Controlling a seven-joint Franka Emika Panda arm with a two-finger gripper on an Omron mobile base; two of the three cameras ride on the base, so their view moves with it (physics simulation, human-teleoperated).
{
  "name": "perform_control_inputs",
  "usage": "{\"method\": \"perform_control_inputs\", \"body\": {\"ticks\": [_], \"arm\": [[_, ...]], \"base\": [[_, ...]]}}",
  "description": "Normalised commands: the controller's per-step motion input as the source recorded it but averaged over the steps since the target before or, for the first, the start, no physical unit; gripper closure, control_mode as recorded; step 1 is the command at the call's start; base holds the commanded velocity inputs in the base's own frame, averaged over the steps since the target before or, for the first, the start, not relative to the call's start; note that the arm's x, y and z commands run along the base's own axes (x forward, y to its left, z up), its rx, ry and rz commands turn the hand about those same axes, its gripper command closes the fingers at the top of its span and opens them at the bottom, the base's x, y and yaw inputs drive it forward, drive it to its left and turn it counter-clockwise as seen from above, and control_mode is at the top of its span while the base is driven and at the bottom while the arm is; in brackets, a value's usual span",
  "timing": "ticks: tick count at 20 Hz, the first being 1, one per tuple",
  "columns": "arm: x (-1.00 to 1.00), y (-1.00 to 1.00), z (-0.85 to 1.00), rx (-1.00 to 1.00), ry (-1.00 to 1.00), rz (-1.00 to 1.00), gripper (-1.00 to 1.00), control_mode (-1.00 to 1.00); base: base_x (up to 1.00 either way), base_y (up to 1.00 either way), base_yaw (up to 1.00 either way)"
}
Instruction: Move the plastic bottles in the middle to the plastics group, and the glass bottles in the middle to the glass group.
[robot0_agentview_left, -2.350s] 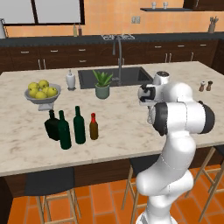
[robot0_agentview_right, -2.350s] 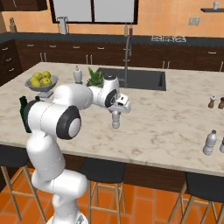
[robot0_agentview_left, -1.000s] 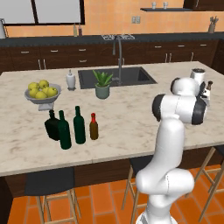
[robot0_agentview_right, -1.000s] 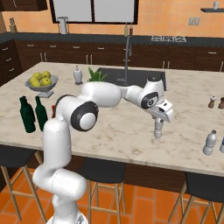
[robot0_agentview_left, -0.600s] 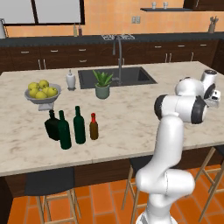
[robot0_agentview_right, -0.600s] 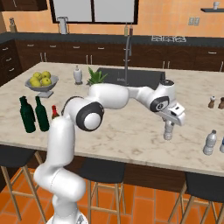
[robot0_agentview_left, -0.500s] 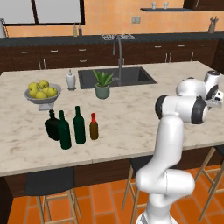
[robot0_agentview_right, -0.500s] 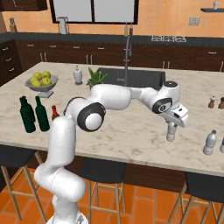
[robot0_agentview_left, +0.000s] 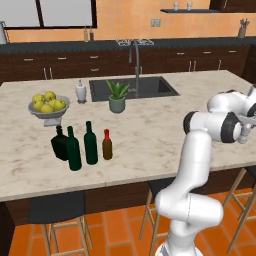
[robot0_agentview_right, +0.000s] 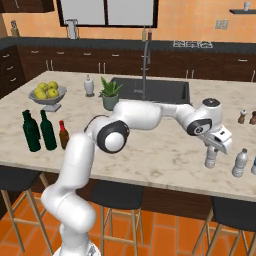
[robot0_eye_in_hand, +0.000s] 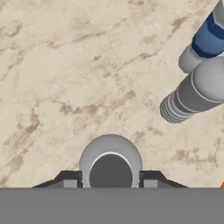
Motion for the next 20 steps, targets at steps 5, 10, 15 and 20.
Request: {"method": "perform_control_inputs", "body": {"ticks": [5, 10, 15, 20], "arm": [[0.00, -0.32, 0.00, 0.00, -0.01, -0.05, 1.00, -1.00], [-0.30, -0.03, -0.11, 0.00, 0.00, 0.00, 1.00, -1.00], [-0.22, 0.00, -0.15, 0.00, 0.00, 0.00, 1.00, -1.00], [0.00, 0.04, -0.04, 0.00, 0.00, 0.00, 1.00, -1.00]], "base": [[0.00, 0.00, 0.00], [0.00, 0.00, 0.00], [0.00, 0.00, 0.00], [0.00, 0.00, 0.00]]}}
